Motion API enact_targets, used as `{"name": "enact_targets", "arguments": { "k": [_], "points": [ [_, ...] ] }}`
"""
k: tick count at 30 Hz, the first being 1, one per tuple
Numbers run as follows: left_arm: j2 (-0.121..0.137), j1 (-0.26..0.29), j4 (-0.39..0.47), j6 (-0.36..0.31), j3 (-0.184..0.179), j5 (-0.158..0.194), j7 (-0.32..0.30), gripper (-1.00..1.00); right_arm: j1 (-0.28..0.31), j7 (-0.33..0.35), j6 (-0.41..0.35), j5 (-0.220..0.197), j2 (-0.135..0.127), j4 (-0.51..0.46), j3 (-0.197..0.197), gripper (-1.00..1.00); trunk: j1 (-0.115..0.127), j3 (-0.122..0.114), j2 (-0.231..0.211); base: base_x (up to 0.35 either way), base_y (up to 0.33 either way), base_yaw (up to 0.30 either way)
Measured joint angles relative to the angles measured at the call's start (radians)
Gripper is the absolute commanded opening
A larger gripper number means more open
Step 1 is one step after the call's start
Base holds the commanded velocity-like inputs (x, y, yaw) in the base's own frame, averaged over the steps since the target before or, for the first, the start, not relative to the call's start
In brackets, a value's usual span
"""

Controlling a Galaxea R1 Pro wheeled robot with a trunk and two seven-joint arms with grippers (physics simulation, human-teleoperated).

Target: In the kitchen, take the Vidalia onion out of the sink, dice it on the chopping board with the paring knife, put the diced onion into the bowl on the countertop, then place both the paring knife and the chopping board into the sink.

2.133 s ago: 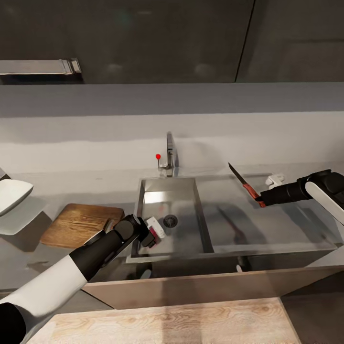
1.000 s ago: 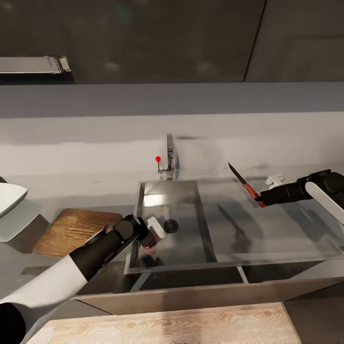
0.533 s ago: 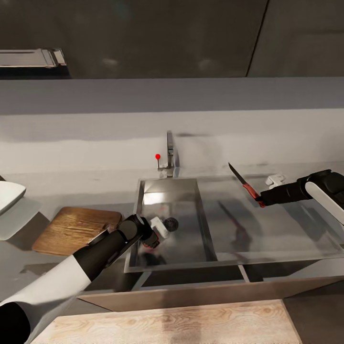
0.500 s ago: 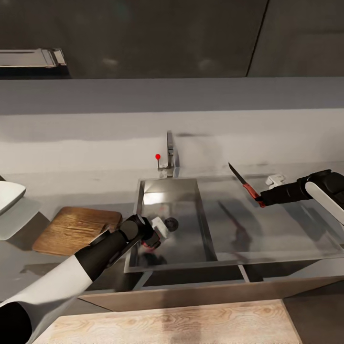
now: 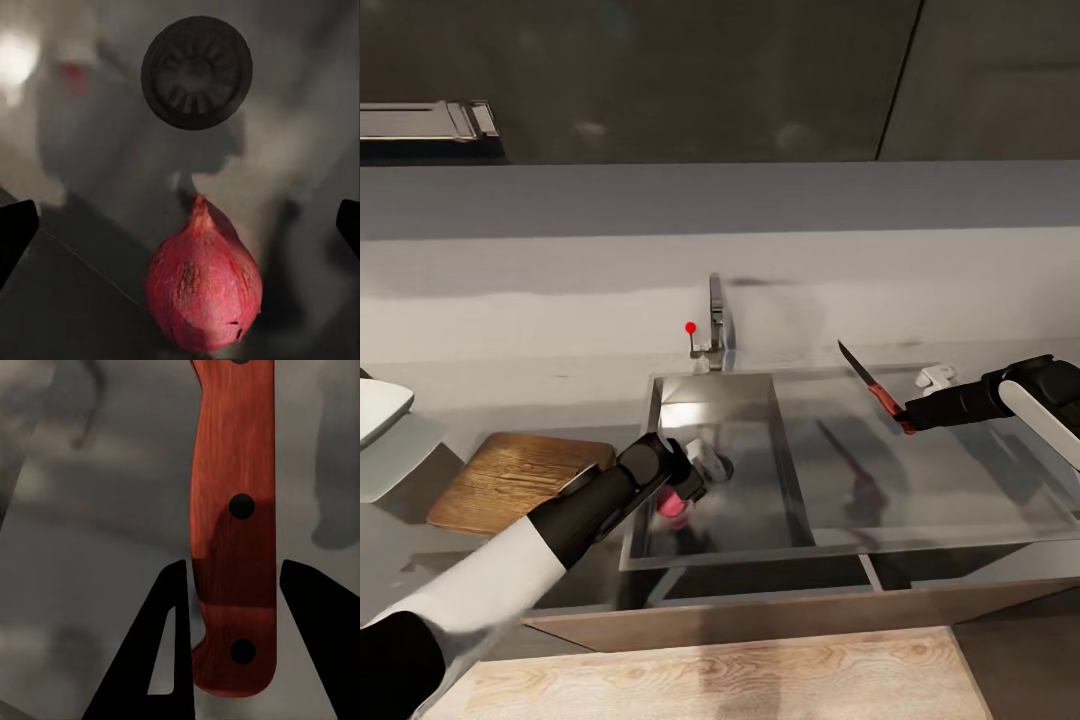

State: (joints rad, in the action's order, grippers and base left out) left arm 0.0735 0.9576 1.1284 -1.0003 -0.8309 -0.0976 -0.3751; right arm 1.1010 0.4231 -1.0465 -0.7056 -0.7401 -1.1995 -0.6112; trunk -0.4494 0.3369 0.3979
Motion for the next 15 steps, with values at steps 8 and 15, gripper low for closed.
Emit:
{"name": "enact_targets", "arguments": {
  "k": [8,15],
  "points": [
    [-0.015,0.054,-0.078,-0.001,0.0,0.0,0.0,1.0,0.0,0.0,0.0,0.0,0.0,0.0,0.0,-1.0,0.0,0.0,0.0,0.0,0.0,0.0],
    [-0.011,0.07,-0.101,-0.001,0.0,0.0,0.0,1.0,0.0,0.0,0.0,0.0,0.0,0.0,0.0,-1.0,0.0,0.0,0.0,0.0,0.0,0.0]
  ]
}}
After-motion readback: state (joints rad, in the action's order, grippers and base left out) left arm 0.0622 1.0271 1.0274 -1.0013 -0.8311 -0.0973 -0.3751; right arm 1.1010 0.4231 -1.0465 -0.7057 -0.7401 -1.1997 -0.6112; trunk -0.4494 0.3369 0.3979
